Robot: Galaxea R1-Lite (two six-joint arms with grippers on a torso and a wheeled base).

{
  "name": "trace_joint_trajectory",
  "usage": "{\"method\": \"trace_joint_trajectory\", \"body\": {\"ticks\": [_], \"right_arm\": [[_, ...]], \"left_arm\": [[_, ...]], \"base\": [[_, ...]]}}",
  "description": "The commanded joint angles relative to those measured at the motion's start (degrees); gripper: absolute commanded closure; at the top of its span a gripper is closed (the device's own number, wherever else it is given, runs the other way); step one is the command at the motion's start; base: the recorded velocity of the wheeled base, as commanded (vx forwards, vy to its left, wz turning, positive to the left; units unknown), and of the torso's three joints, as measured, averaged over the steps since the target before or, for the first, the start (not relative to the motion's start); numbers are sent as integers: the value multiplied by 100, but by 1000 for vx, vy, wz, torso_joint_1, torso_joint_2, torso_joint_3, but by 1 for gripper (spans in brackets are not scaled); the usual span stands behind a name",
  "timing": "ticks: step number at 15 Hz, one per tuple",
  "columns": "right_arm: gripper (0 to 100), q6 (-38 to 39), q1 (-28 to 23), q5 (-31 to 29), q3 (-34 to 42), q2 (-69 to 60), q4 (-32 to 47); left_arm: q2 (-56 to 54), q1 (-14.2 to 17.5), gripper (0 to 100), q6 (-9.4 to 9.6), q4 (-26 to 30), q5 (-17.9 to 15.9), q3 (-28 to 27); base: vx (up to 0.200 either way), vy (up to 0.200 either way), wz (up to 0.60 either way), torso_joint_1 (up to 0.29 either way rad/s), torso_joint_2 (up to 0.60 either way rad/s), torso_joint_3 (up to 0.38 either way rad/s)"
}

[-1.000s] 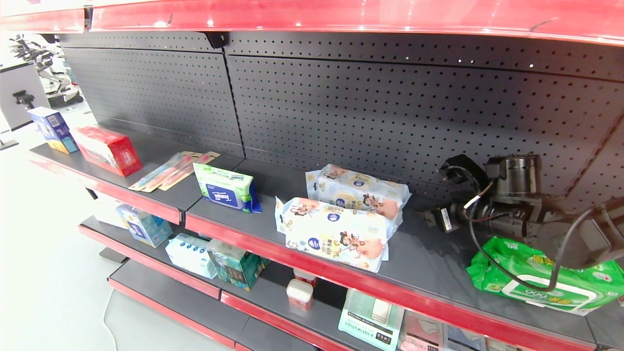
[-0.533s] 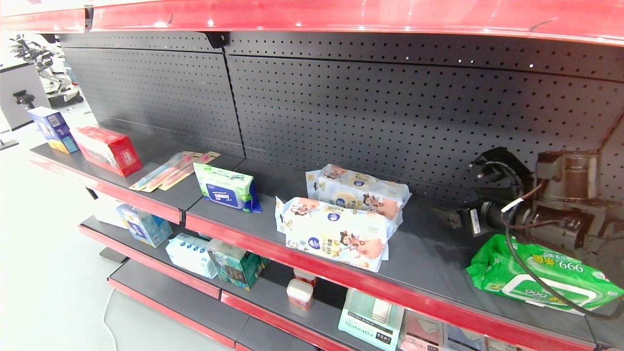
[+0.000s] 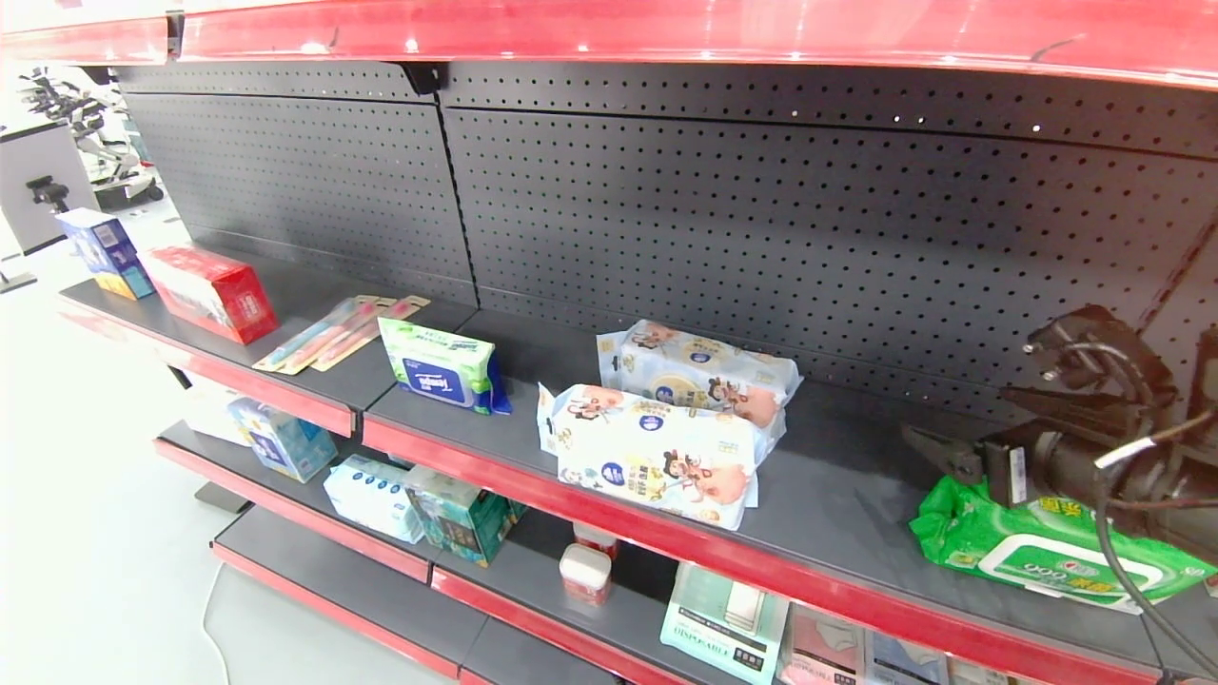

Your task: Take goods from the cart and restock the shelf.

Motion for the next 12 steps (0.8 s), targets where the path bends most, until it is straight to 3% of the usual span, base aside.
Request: {"method": "trace_joint_trajectory", "body": {"ticks": [1,4,6,9,12], "right_arm": [[0,25,-318,13,591,-1406,107],[0,-160,-1003,-39,1355,-3190,643],[0,-160,-1610,260,1513,-4535,1803],[0,-54,-1601,611,1408,-6275,3614],[0,209,-1601,620,1549,-7461,4361]], "left_arm": [[7,4,0,-1,0,1,0],[7,4,0,-1,0,1,0],[7,4,0,-1,0,1,0],[7,4,0,-1,0,1,0],[7,4,0,-1,0,1,0]], "base": [[0,0,0,0,0,0],[0,0,0,0,0,0],[0,0,0,0,0,0],[0,0,0,0,0,0],[0,0,0,0,0,0]]}}
